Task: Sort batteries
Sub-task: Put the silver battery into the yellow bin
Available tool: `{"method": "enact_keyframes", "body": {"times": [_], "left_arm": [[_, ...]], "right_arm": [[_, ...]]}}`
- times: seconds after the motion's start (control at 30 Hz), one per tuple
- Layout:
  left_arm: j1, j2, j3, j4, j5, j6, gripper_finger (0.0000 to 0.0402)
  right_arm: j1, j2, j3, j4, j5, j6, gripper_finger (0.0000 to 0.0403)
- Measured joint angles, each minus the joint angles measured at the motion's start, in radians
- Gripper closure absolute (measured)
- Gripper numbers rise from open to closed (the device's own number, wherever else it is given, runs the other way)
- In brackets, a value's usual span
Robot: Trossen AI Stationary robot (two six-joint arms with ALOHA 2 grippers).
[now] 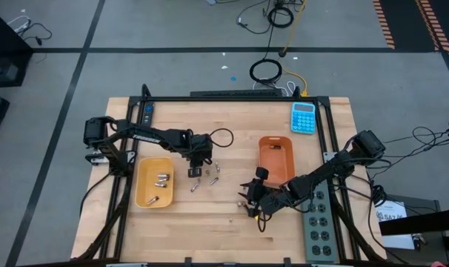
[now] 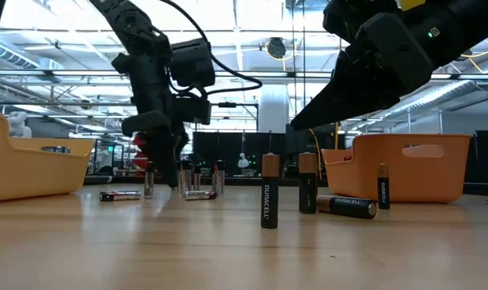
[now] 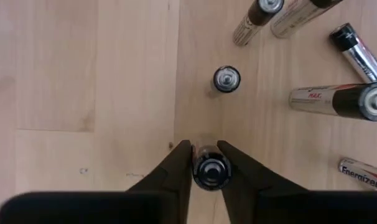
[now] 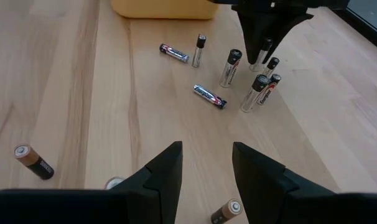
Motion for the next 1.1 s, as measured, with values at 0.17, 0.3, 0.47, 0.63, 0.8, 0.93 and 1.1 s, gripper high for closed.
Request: {"method": "enact_keyframes", "body": {"times": [0.17,0.3,0.47,0.63,0.8,0.93,1.1], "left_arm": [[0.0,0.0,-0.001,0.004,0.0,0.0,0.0351],[0.0,-0.002,-0.001,0.002,0.0,-0.001,0.0351],[0.0,-0.05,0.025,-0.101,0.016,-0.002,0.0351],[0.001,-0.154,0.09,-0.291,0.123,-0.072,0.0351],[-0.019,-0.239,0.113,-0.505,0.406,-0.249,0.0351],[-0.096,-0.275,0.082,-0.684,0.397,-0.339,0.0351],[-0.174,-0.277,-0.021,-0.733,0.293,-0.441,0.0351]], "right_arm": [[0.0,0.0,0.0,0.0,0.0,0.0,0.0271],[0.0,0.0,0.0,0.0,0.001,0.0,0.0271],[0.0,0.0,0.0,-0.001,0.001,0.0,0.0271],[0.0,0.0,0.0,-0.005,0.006,0.0,0.0271],[0.0,0.0,0.0,-0.008,0.006,0.008,0.0271],[0.001,0.0,0.0,-0.007,0.003,0.012,0.0271],[0.001,0.0,0.0,-0.006,-0.001,0.012,0.0271]]}}
